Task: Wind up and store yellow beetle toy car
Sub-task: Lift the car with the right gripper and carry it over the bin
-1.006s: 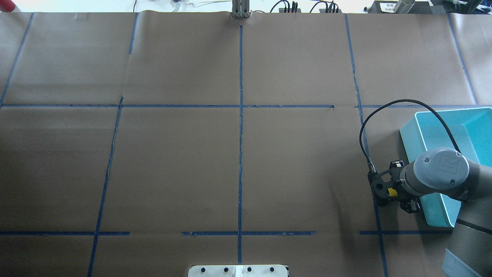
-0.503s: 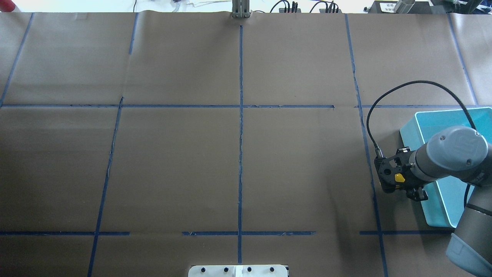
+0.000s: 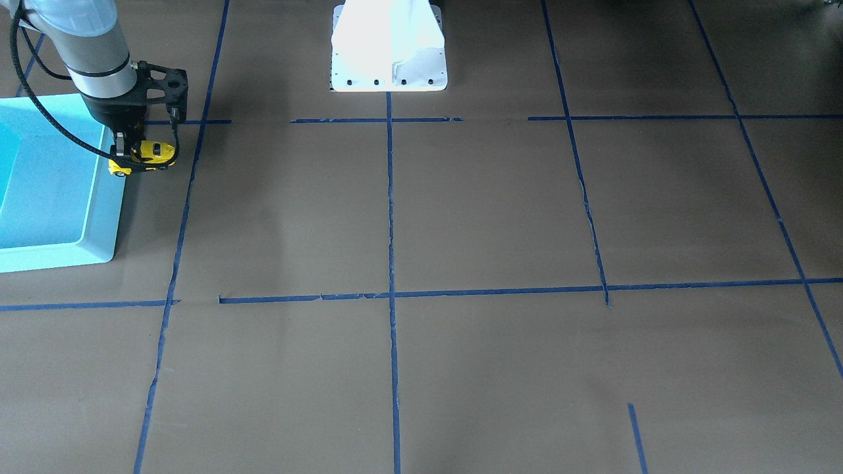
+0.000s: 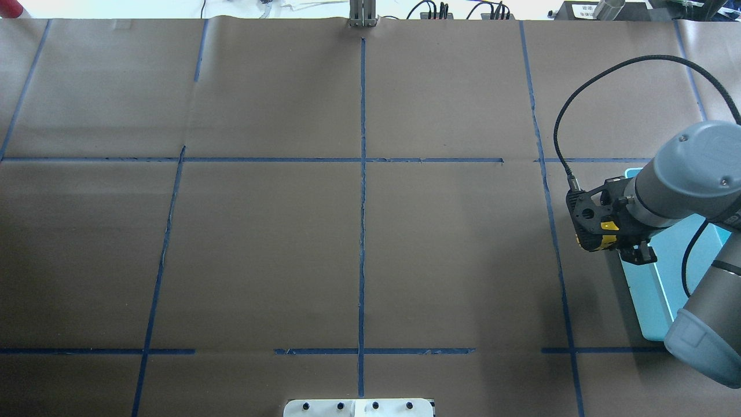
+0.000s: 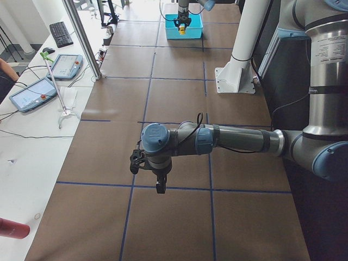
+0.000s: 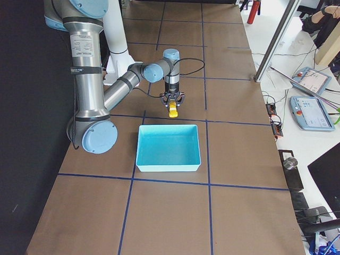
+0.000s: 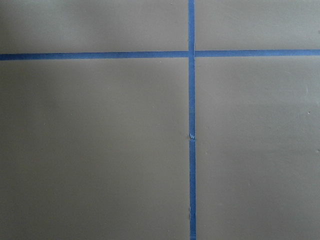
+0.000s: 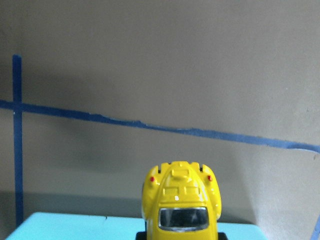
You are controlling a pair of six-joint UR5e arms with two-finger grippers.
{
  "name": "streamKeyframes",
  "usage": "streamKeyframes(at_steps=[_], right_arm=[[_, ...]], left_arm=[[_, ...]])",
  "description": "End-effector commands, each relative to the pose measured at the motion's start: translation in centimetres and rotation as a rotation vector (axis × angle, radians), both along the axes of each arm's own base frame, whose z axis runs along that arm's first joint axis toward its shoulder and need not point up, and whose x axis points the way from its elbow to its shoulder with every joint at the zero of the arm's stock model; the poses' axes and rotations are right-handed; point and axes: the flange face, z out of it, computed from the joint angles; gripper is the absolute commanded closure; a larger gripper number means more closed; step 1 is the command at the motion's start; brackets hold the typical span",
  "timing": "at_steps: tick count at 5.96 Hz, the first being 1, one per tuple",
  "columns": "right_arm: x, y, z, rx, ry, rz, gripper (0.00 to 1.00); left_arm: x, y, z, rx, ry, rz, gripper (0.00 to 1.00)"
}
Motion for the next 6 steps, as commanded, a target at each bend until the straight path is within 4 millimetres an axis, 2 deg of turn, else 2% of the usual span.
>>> streamKeyframes(at_steps=[1,2,3,4,6], right_arm=[[5.6,-1.4,3.3,0.032,0.063,-0.050,0.99],[8.5,-1.5,5.5,0.030,0.090,-0.063,0.99],[10.0,-0.6,7.9,0.037,0.084,-0.051,0.99],[10.7,-0.6,9.7,0.005,0.071,-0.030,0.99],[10.4,-0.6,11.2,-0.120,0.027,0.054,0.99]], left_arm=[[0.0,0.0,0.0,0.000,-0.002,0.000,0.00],[0.0,0.0,0.0,0.000,-0.002,0.000,0.00],[0.0,0.0,0.0,0.000,-0.002,0.000,0.00],[0.0,0.0,0.0,0.000,-0.002,0.000,0.00],[0.0,0.0,0.0,0.000,-0.002,0.000,0.00]])
